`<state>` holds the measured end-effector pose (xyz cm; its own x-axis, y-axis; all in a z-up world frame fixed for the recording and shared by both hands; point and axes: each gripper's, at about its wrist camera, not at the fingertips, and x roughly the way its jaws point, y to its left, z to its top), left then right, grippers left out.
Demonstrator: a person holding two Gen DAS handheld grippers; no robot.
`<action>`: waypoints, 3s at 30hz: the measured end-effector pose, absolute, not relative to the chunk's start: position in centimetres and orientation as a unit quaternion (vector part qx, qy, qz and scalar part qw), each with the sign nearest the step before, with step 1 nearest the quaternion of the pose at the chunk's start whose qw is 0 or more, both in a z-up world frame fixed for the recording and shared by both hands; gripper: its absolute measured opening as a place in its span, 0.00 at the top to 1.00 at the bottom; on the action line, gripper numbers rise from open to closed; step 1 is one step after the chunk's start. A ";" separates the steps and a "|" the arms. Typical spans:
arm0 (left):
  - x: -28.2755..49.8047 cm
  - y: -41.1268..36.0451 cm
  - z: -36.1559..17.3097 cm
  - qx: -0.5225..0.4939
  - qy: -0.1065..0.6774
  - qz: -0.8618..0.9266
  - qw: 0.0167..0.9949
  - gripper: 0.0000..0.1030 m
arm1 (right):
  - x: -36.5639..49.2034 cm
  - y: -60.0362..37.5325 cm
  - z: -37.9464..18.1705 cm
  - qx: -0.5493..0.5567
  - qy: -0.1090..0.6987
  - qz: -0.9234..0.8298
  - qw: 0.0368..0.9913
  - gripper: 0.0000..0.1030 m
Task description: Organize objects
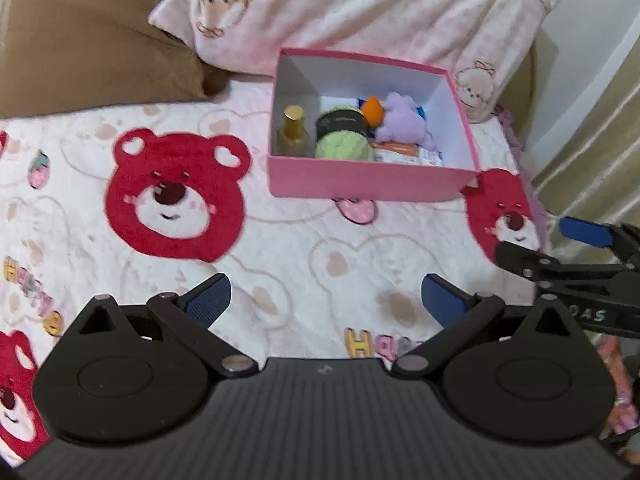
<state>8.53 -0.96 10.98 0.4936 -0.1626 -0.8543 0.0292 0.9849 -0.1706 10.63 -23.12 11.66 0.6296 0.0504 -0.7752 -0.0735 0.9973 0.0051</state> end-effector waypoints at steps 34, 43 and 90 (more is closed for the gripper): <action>9.1 -0.1 8.8 -0.035 0.530 -0.018 0.847 0.00 | 9.4 -23.1 11.2 0.001 0.466 -0.004 0.885 0.06; 9.1 0.2 8.8 -0.038 0.530 -0.016 0.847 0.00 | 9.4 -23.2 11.2 -0.005 0.467 -0.006 0.884 0.06; 8.7 -0.2 8.5 -0.049 0.539 -0.018 0.841 0.00 | 9.1 -23.6 10.8 -0.004 0.477 -0.021 0.879 0.06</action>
